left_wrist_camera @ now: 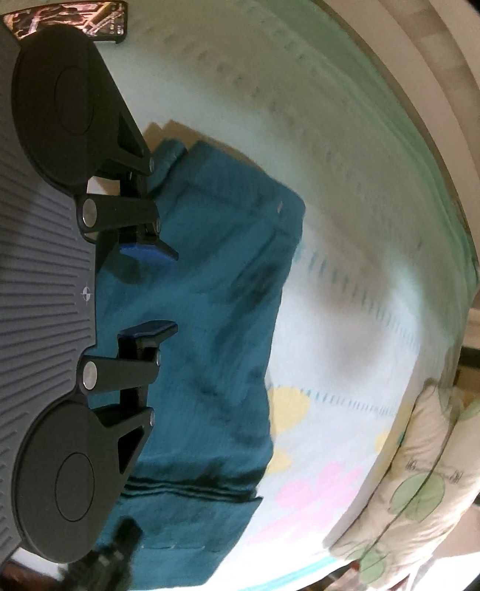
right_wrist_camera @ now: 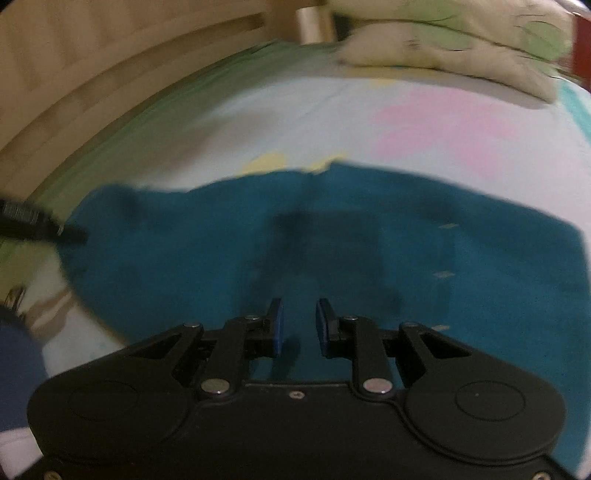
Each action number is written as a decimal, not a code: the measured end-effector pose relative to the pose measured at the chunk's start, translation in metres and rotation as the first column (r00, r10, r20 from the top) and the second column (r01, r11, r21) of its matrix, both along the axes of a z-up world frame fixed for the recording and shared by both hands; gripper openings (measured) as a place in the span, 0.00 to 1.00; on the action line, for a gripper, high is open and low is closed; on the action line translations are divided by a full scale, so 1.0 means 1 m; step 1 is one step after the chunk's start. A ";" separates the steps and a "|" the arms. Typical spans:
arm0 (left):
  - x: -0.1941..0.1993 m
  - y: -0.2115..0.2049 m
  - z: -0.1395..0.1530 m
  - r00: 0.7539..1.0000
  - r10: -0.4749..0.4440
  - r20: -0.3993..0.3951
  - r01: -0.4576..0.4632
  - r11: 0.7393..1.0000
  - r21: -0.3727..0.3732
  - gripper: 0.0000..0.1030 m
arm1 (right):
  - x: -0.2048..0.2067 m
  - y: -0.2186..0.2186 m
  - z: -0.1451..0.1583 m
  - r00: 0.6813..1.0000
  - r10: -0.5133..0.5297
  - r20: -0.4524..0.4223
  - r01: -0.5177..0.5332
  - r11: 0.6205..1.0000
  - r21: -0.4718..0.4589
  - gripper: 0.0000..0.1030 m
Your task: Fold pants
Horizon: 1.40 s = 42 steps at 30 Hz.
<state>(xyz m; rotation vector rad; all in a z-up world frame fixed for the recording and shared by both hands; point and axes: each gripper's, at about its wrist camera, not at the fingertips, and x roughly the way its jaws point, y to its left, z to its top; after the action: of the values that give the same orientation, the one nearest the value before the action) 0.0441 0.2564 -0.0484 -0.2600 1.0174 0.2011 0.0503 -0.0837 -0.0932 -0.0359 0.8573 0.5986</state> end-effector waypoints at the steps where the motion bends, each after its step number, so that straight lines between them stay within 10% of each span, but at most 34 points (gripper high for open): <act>1: -0.001 0.005 0.000 1.000 0.003 0.000 -0.003 1.000 -0.009 0.32 | -0.003 0.008 -0.004 1.000 0.008 0.001 -0.008 1.000 -0.014 0.30; 5: -0.003 0.023 0.002 1.000 0.013 0.009 -0.013 1.000 -0.029 0.32 | -0.004 0.022 -0.028 0.997 0.004 -0.081 -0.008 0.999 -0.052 0.30; 13: 0.000 0.067 0.006 0.995 0.086 0.056 -0.080 0.991 -0.104 0.33 | -0.028 0.038 -0.032 0.998 0.046 0.035 -0.040 0.986 -0.162 0.31; 42: -0.005 0.110 0.006 0.998 0.062 0.012 -0.060 0.991 -0.117 0.33 | -0.038 0.054 -0.012 0.997 0.053 0.060 -0.045 0.991 -0.124 0.34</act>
<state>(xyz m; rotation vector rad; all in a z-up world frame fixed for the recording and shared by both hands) 0.0392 0.3665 -0.0419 -0.3989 1.0075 0.1950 0.0120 -0.0296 -0.1053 -0.1865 0.8327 0.5874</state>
